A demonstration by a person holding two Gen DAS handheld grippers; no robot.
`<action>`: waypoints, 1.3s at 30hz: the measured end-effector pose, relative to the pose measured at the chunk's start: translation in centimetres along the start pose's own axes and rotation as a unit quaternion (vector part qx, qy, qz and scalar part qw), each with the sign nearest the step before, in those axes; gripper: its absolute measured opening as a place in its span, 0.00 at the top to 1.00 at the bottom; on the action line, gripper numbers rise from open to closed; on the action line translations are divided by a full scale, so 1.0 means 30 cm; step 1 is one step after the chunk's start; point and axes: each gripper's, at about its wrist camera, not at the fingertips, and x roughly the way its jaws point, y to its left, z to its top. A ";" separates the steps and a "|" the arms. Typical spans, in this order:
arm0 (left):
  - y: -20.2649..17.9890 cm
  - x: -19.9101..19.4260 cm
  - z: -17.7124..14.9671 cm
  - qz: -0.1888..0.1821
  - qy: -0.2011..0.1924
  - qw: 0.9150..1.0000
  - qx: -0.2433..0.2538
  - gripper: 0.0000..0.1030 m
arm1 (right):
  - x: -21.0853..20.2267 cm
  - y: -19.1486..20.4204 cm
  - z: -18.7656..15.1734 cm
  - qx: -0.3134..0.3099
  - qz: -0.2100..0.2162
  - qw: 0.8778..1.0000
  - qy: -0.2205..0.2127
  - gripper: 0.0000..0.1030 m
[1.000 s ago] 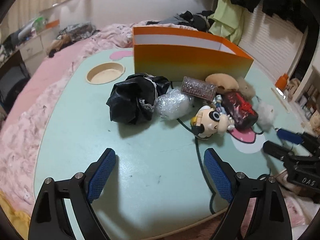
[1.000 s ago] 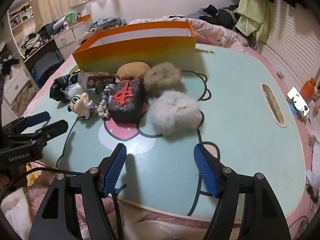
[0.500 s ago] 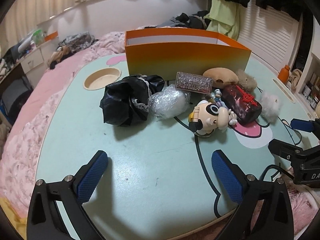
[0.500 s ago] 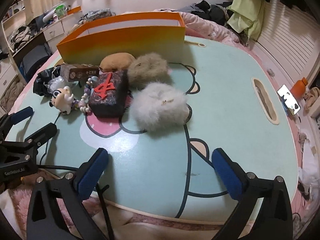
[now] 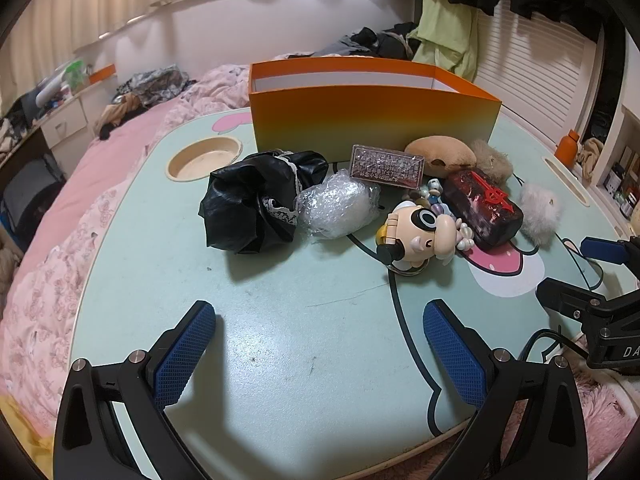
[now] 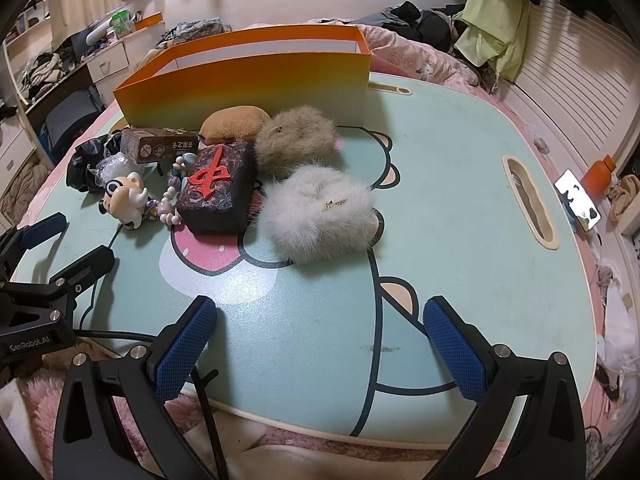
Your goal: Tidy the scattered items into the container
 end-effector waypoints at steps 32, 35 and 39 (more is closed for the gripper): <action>-0.012 -0.003 0.002 -0.005 0.005 1.000 0.007 0.00 | 0.003 -0.002 -0.004 0.000 0.000 1.000 0.000 0.00; -0.010 -0.004 -0.001 -0.009 0.004 1.000 0.011 0.00 | 0.003 -0.002 -0.004 0.000 0.000 1.000 0.000 0.00; -0.002 -0.005 0.000 -0.008 0.005 1.000 0.009 0.00 | 0.003 -0.001 -0.005 0.001 0.000 1.000 0.000 0.00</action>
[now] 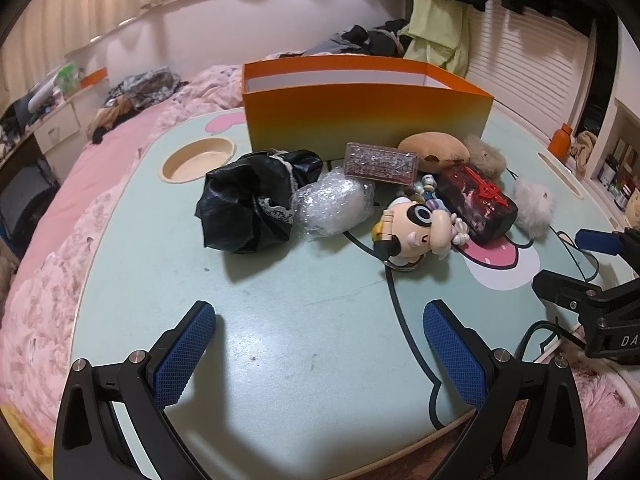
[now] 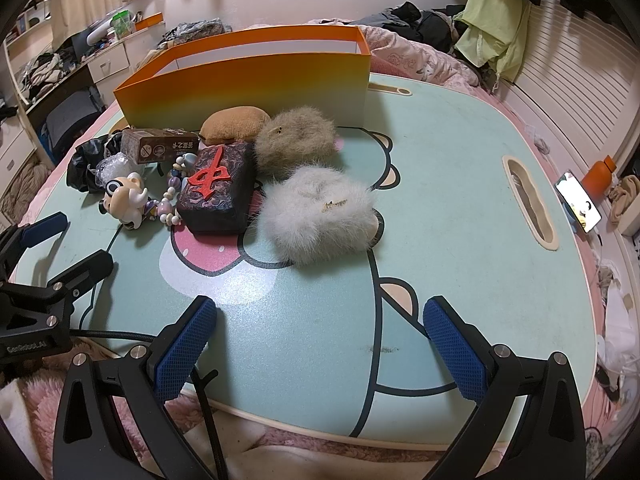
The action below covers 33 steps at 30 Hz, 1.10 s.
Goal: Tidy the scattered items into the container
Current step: 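Grasp black cloth bundle with left tool while right tool grasps white pompom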
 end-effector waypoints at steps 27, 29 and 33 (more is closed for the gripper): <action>0.212 0.071 0.203 -0.124 -0.028 0.990 -0.067 0.76 | -0.001 0.003 0.002 0.002 0.002 1.000 -0.001 0.00; 0.209 0.065 0.198 -0.123 -0.031 0.990 -0.063 0.78 | -0.004 -0.002 0.002 0.007 0.005 1.000 -0.004 0.00; 0.220 0.041 0.178 -0.121 -0.042 0.990 -0.052 0.80 | -0.019 -0.028 0.005 0.026 0.029 0.999 -0.019 0.04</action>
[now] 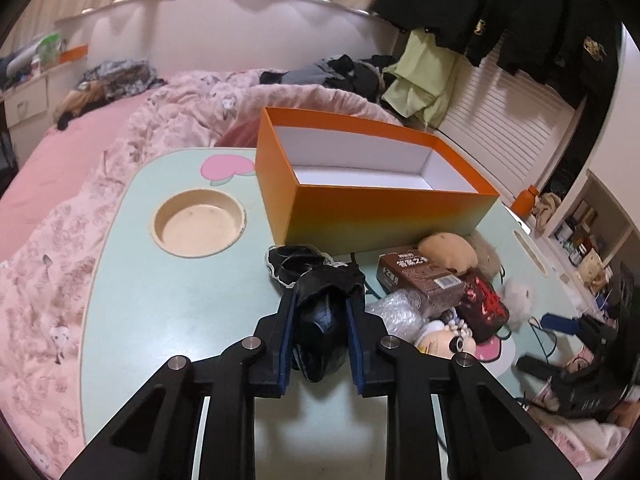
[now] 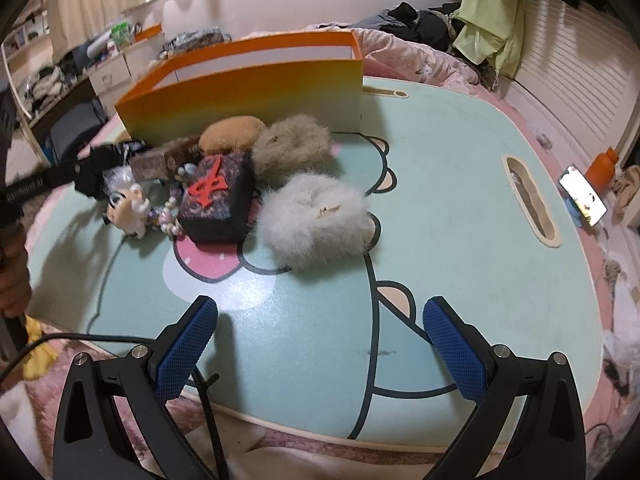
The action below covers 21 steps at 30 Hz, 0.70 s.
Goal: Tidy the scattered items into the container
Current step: 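Grasp black cloth bundle with left tool while right tool grasps white pompom, then lower cloth bundle into box with left tool while right tool drops pompom in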
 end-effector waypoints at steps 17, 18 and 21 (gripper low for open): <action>-0.063 -0.174 0.056 -0.056 -0.071 0.996 0.008 0.80 | 0.041 -0.026 0.095 0.016 0.028 0.999 -0.025 0.57; -0.071 -0.174 0.058 -0.058 -0.072 0.996 0.009 0.80 | 0.039 -0.029 0.092 0.017 0.033 0.999 -0.028 0.57; -0.089 -0.163 0.069 -0.062 -0.071 0.996 0.012 0.80 | 0.014 -0.050 0.079 0.032 0.038 0.998 -0.045 0.58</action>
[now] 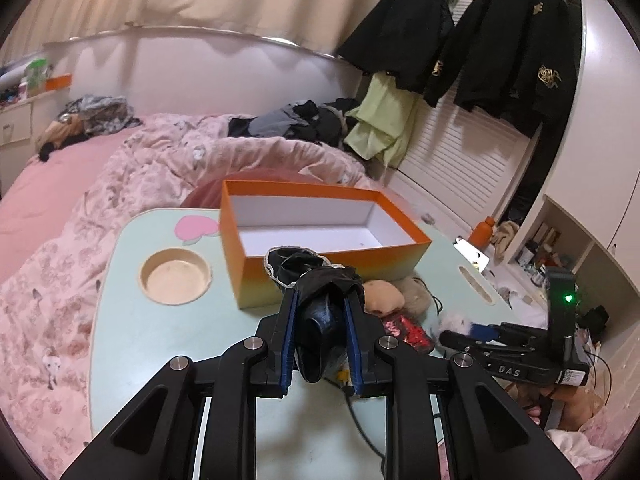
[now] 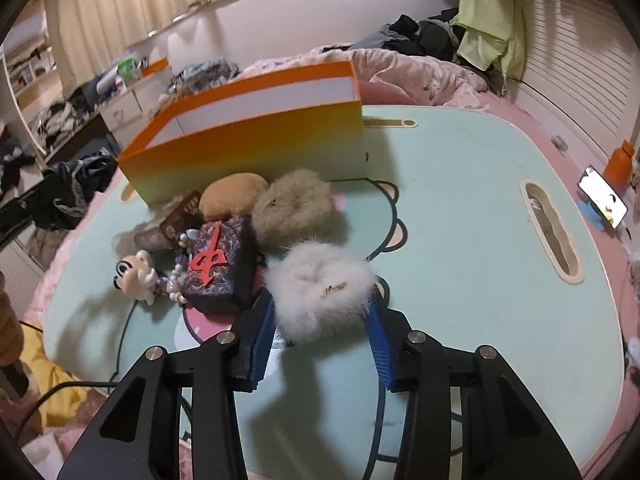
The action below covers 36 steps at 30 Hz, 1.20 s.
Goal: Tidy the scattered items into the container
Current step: 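Lower cloth bundle into box with left tool while right tool drops pompom in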
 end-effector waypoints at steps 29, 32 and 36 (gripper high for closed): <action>-0.007 0.419 0.223 0.048 0.053 0.997 -0.016 0.80 | 0.203 0.090 0.399 -0.063 0.017 0.998 -0.025 0.57; -0.012 0.427 0.215 0.046 0.058 0.997 -0.012 0.80 | 0.222 0.092 0.401 -0.066 0.012 0.998 -0.020 0.57; -0.006 0.422 0.218 0.048 0.054 0.997 -0.021 0.73 | 0.219 0.104 0.402 -0.076 -0.001 0.997 -0.026 0.57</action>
